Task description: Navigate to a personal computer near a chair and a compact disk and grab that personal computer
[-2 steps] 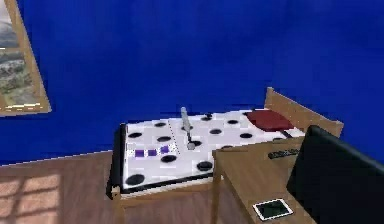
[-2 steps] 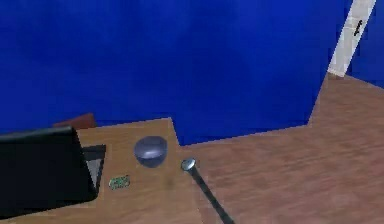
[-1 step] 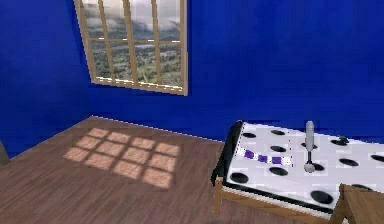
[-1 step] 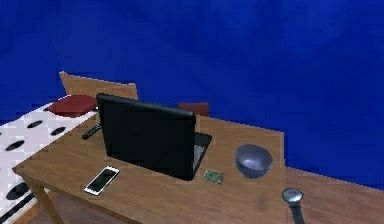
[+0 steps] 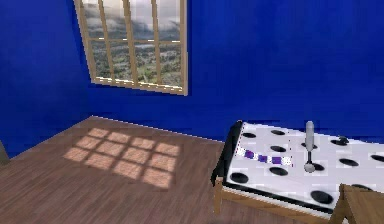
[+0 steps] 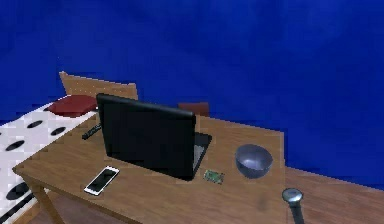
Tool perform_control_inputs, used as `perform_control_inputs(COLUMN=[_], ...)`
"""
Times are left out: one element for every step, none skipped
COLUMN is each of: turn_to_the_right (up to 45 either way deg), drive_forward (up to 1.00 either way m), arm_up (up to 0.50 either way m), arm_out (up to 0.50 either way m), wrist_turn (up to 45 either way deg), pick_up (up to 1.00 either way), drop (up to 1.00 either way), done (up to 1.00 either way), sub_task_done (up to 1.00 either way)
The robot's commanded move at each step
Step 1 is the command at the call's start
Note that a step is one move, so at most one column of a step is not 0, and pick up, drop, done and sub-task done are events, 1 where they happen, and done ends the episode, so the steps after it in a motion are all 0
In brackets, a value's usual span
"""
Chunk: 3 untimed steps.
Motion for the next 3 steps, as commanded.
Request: perform_control_inputs(turn_to_the_right=[0.0,0.0,0.0], drive_forward=[0.0,0.0,0.0], arm_up=[0.34,0.0,0.0], arm_out=[0.0,0.26,0.0], wrist_turn=[0.0,0.0,45.0], pick_up=[0.0,0.0,0.0], drop=[0.0,0.0,0.0], done=[0.0,0.0,0.0], sub_task_done=[0.0,0.0,0.0])
